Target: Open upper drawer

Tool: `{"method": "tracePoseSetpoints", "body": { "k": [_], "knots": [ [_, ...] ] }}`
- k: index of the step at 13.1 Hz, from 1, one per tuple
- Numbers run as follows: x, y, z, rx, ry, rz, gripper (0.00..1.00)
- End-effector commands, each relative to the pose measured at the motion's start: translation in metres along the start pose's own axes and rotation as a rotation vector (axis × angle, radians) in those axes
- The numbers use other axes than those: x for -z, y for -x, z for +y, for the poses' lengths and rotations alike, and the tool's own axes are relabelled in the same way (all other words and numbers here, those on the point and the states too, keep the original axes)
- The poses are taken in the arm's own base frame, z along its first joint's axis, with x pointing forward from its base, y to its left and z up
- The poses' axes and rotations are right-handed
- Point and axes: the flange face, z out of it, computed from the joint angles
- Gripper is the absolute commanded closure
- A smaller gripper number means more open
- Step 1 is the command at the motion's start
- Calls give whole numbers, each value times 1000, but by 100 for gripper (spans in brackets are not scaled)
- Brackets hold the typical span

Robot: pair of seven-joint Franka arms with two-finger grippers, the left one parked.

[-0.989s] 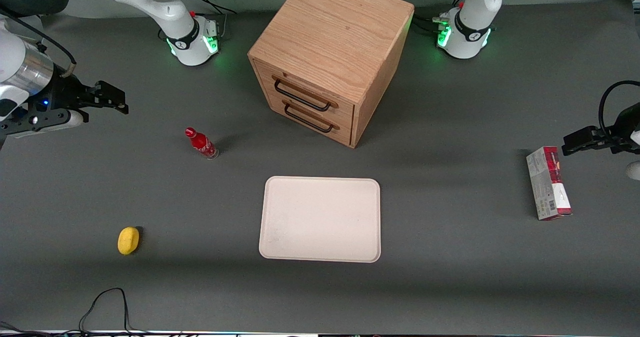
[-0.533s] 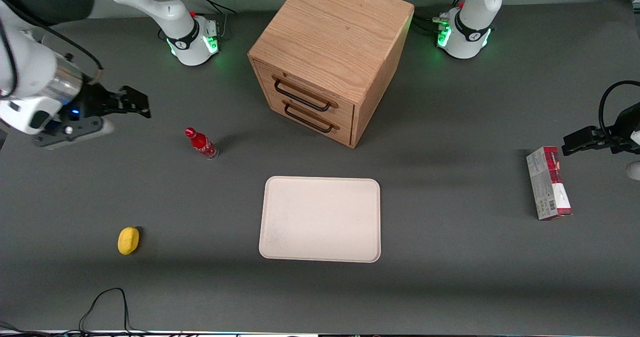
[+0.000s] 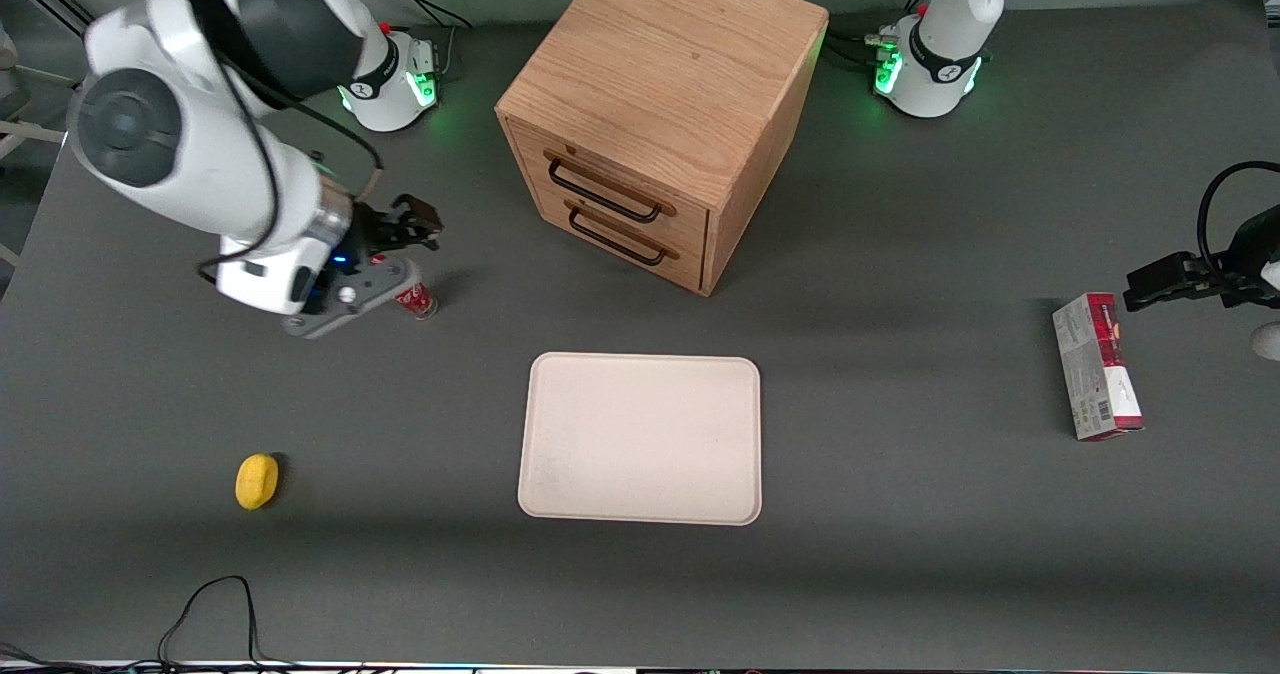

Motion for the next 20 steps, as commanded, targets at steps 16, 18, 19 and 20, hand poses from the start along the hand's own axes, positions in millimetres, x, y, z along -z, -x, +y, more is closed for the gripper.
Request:
{"method": "tracePoseSetpoints", "body": {
  "k": [16, 18, 19, 20],
  "knots": [
    [-99, -32, -174, 604, -142, -175, 0],
    [-101, -31, -180, 612, -141, -176, 0],
    [-102, -32, -180, 610, -140, -171, 0],
    [-109, -34, -183, 614, -140, -178, 0]
  ]
}}
